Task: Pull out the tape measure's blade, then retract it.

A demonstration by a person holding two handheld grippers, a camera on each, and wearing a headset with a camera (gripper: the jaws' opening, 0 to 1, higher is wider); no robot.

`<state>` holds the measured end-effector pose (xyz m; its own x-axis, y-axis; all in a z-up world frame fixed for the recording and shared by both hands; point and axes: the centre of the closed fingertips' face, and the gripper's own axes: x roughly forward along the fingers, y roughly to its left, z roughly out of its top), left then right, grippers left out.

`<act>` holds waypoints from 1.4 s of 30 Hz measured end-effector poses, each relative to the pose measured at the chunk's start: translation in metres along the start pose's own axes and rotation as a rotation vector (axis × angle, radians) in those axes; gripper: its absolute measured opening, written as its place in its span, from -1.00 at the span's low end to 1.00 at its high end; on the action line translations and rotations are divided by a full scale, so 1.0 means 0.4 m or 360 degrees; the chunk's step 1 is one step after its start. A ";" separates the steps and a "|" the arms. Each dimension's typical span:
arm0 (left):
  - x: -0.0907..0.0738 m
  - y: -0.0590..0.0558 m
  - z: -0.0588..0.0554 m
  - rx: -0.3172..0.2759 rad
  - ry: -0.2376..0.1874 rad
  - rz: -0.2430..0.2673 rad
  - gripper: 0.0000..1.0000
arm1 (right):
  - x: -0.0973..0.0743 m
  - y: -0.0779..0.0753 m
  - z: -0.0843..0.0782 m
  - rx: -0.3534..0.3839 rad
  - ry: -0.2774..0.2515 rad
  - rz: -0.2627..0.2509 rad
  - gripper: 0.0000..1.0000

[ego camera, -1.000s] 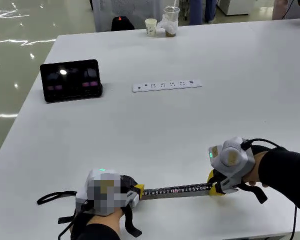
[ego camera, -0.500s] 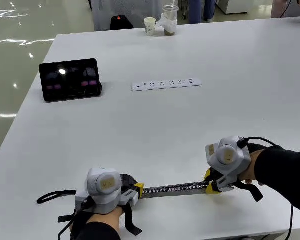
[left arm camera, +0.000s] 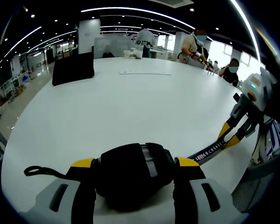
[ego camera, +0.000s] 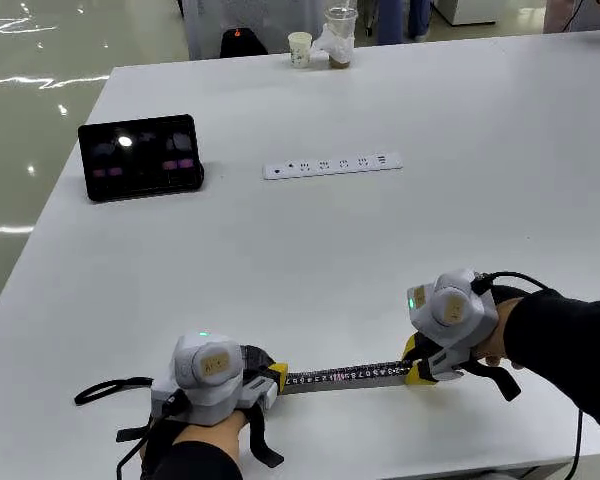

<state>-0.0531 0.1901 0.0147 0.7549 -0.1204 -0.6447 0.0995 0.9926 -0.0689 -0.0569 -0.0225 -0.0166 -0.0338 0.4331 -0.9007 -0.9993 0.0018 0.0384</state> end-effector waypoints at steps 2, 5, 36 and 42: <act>0.000 0.000 0.001 0.0000 0.0001 0.0000 0.24 | 0.001 0.000 0.002 0.0005 0.0000 -0.0004 -0.77; 0.001 0.000 0.001 -0.0002 0.0005 -0.0002 0.24 | 0.003 -0.001 0.005 0.0003 0.0000 -0.0006 -0.77; -0.002 0.000 -0.001 0.0000 0.0015 -0.0006 0.24 | 0.014 0.006 0.036 0.0016 -0.0038 0.0002 -0.77; -0.002 0.000 0.000 0.0001 0.0017 -0.0006 0.24 | 0.015 0.007 0.042 0.0013 -0.0045 0.0006 -0.77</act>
<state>-0.0537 0.1904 0.0151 0.7477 -0.1238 -0.6524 0.1026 0.9922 -0.0706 -0.0595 -0.0050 -0.0145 -0.0371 0.4582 -0.8881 -0.9989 0.0072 0.0454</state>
